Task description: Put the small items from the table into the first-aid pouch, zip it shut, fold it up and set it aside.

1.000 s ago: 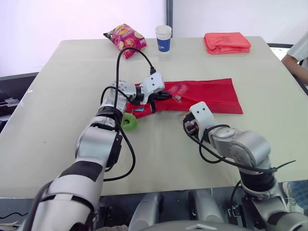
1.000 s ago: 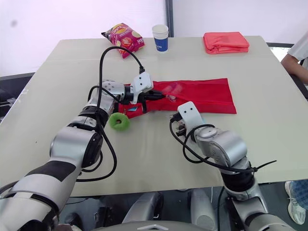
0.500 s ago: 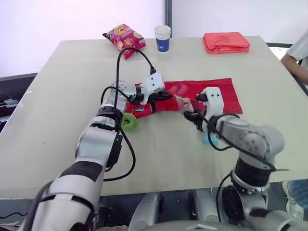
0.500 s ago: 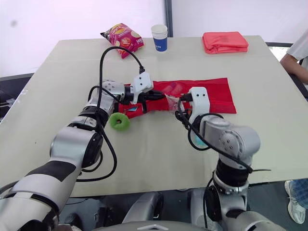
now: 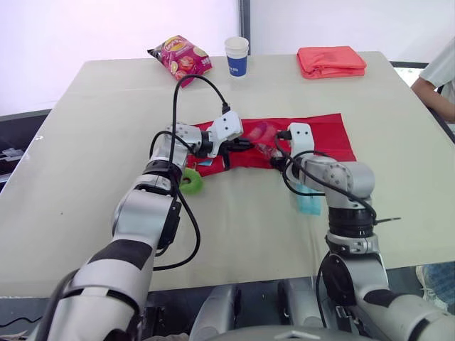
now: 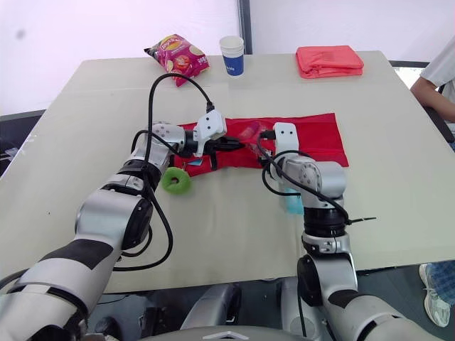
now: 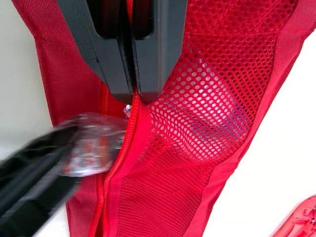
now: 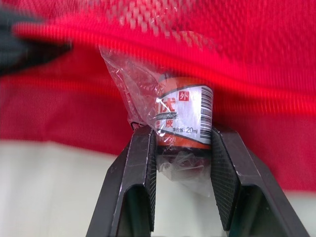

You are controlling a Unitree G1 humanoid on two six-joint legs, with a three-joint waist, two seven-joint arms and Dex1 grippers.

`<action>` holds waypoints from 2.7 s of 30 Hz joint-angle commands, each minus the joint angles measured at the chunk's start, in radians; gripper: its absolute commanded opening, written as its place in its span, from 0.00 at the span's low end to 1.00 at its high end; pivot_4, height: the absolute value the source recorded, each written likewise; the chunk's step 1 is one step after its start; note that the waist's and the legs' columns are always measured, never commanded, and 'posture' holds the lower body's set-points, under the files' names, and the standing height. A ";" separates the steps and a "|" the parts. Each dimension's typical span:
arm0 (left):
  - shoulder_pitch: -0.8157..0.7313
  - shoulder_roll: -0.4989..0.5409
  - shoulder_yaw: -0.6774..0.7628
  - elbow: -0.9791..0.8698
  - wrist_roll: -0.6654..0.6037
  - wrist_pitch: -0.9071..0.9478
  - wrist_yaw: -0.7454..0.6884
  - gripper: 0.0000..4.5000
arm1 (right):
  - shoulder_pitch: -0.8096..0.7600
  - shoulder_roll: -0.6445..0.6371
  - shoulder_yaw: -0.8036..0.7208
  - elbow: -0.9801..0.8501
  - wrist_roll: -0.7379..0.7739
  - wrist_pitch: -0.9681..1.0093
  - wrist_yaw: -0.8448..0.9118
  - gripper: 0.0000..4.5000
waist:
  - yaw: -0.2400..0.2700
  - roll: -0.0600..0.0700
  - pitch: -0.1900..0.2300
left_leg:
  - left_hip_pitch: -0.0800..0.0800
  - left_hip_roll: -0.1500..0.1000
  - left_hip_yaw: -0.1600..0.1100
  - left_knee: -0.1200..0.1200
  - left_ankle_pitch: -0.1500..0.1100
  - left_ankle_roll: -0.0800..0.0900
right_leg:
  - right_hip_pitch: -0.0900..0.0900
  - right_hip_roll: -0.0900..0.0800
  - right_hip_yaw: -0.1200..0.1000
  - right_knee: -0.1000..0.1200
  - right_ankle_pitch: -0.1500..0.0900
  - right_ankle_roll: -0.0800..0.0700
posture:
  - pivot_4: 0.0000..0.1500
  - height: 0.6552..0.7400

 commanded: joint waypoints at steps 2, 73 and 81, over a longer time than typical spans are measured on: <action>0.000 -0.003 0.006 -0.039 -0.013 -0.023 -0.027 0.00 | -0.082 0.005 -0.007 0.183 -0.028 -0.183 -0.001 0.22 | -0.006 0.000 0.000 | 0.000 0.000 0.000 0.000 0.000 0.000 | 0.000 0.000 0.000 0.000 0.000 0.000 | 1.00 1.00; 0.150 0.275 0.149 -0.310 -0.172 0.353 -0.246 0.90 | 0.607 -0.963 -0.607 -1.129 0.702 -0.054 0.663 1.00 | 0.023 0.000 0.000 | 0.001 -0.005 -0.012 0.001 0.000 0.000 | 0.002 0.000 -0.005 -0.002 0.000 0.000 | 1.00 1.00; 0.417 0.169 0.064 -1.112 -0.181 0.958 0.108 0.98 | 0.665 -1.046 -0.640 -1.099 0.808 -0.108 0.573 1.00 | 0.059 -0.001 0.000 | 0.003 -0.004 -0.013 0.002 0.000 0.000 | 0.006 -0.001 -0.005 -0.003 0.000 0.000 | 1.00 1.00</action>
